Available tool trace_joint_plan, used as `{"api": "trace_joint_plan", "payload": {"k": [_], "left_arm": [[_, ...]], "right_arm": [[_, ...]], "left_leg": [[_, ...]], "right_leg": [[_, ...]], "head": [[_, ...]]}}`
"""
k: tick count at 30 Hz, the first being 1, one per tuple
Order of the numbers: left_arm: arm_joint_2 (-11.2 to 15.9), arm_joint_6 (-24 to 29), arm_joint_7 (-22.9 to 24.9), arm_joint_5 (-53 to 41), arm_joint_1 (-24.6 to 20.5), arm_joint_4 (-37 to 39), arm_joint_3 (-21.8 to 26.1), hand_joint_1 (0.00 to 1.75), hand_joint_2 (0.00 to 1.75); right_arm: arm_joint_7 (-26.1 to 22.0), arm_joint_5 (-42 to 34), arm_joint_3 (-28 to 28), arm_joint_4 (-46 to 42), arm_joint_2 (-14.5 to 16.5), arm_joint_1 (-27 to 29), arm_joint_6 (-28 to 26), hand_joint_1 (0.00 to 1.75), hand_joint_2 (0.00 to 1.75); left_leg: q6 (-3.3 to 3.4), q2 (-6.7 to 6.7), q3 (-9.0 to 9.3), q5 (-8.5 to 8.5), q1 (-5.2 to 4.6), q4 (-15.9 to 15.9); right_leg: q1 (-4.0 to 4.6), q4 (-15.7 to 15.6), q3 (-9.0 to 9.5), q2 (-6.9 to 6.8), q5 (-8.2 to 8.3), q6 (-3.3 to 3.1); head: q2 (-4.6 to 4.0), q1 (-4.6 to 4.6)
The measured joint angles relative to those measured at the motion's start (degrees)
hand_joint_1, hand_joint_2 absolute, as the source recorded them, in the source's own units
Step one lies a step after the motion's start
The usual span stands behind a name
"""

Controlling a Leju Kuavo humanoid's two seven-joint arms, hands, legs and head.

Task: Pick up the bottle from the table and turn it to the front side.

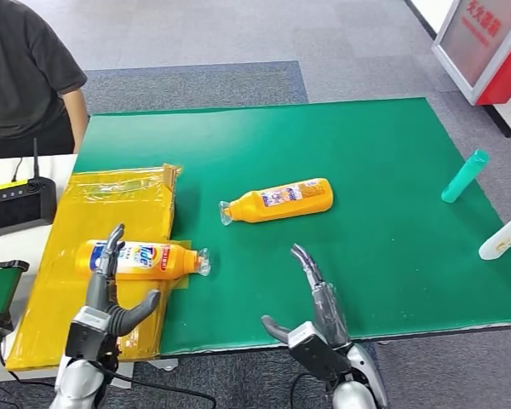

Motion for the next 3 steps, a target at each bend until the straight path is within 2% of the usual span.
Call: {"api": "trace_joint_plan", "payload": {"k": [3], "left_arm": [[-0.5, -3.4, -2.6, 3.6, 0.8, -1.4, 1.3, 0.0, 1.75]], "right_arm": [[0.0, 0.0, 0.0, -1.0, -0.3, 0.4, -0.6, 0.0, 1.75]], "left_leg": [[0.0, 0.0, 0.0, 0.0, 0.0, 0.0]], "right_leg": [[0.0, 0.0, 0.0, 0.0, 0.0, 0.0]], "head": [[0.0, -0.01]]}}
